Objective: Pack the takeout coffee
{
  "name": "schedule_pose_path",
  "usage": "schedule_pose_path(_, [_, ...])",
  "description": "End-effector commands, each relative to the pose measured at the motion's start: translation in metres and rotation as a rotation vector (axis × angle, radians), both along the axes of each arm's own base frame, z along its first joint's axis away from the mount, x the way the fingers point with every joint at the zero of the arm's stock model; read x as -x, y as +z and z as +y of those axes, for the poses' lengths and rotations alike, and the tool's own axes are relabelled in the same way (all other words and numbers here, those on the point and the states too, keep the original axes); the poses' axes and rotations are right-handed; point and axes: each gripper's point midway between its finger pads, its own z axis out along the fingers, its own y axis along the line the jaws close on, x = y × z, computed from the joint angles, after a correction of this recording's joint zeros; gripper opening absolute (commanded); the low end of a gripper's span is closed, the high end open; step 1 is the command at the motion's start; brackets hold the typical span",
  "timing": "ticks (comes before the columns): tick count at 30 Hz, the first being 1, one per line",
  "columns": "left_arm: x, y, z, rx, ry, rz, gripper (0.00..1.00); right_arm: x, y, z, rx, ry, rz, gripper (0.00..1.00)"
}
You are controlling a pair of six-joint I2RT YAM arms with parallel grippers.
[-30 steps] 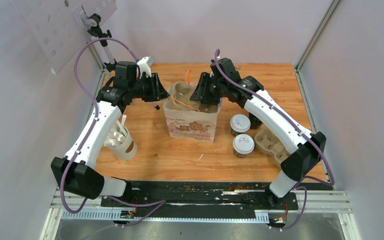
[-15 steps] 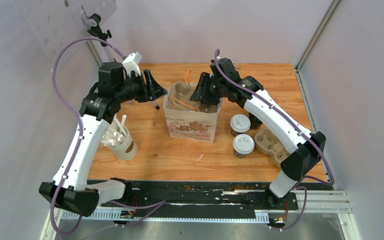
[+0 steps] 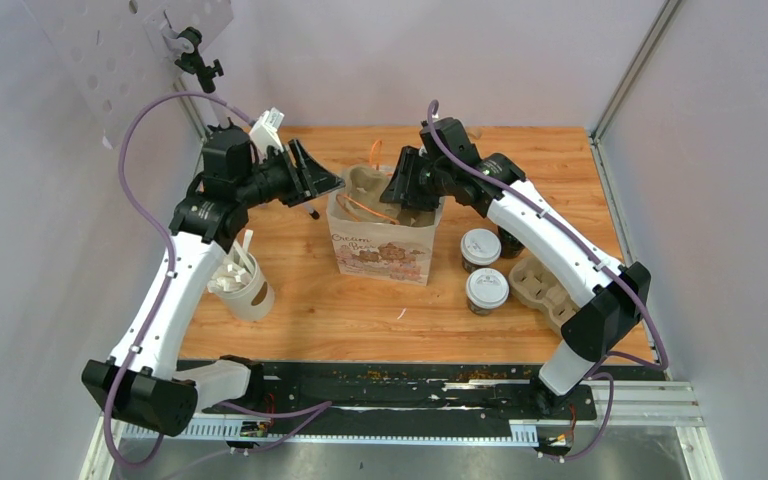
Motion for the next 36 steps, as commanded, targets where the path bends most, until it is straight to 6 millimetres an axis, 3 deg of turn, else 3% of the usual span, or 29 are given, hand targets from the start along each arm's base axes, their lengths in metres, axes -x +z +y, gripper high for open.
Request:
schedule_pose_path(1, [0.000, 0.010, -0.010, 0.077, -0.054, -0.044, 0.53, -0.002, 0.012, 0.002, -0.015, 0.008, -0.050, 0.36])
schedule_pose_path(6, [0.000, 0.012, -0.018, 0.140, -0.098, -0.074, 0.52, -0.001, 0.010, 0.002, -0.017, 0.006, -0.044, 0.36])
schedule_pose_path(18, [0.009, 0.004, -0.013, 0.074, -0.107, -0.071, 0.41, -0.002, 0.009, 0.001, -0.014, 0.002, -0.042, 0.36])
schedule_pose_path(36, [0.044, 0.010, -0.012, 0.057, -0.198, -0.084, 0.40, -0.010, 0.010, 0.002, -0.006, -0.025, -0.051, 0.36])
